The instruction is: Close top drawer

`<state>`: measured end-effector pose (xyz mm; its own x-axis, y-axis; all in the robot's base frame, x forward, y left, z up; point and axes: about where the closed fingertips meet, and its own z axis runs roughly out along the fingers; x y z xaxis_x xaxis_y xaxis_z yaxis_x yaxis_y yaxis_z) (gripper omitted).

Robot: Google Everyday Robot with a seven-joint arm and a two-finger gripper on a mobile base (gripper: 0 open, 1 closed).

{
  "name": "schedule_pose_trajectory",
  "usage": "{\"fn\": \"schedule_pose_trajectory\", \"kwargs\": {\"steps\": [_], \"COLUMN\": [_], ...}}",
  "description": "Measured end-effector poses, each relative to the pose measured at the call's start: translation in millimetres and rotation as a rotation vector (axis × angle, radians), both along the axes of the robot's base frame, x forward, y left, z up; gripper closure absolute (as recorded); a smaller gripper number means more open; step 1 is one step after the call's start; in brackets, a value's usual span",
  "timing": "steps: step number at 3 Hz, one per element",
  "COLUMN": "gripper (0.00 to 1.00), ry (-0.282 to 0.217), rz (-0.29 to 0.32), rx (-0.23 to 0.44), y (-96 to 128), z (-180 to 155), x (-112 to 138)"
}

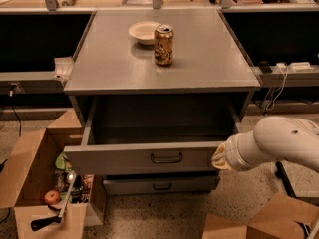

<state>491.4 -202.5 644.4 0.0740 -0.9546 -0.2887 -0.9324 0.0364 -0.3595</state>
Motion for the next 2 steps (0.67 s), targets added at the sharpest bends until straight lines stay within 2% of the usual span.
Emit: {"fn": "schedule_pose_trajectory", "kwargs": {"steps": [1,2], "gripper": [0.9,0.71], "ry": [0.006,0.005], "rz": [-0.001,-0.002], "rx": [0.012,0.013], "y": [-1.3,-1.3], "z": [-1.8,-1.5], "x": [14.1,14.7]}}
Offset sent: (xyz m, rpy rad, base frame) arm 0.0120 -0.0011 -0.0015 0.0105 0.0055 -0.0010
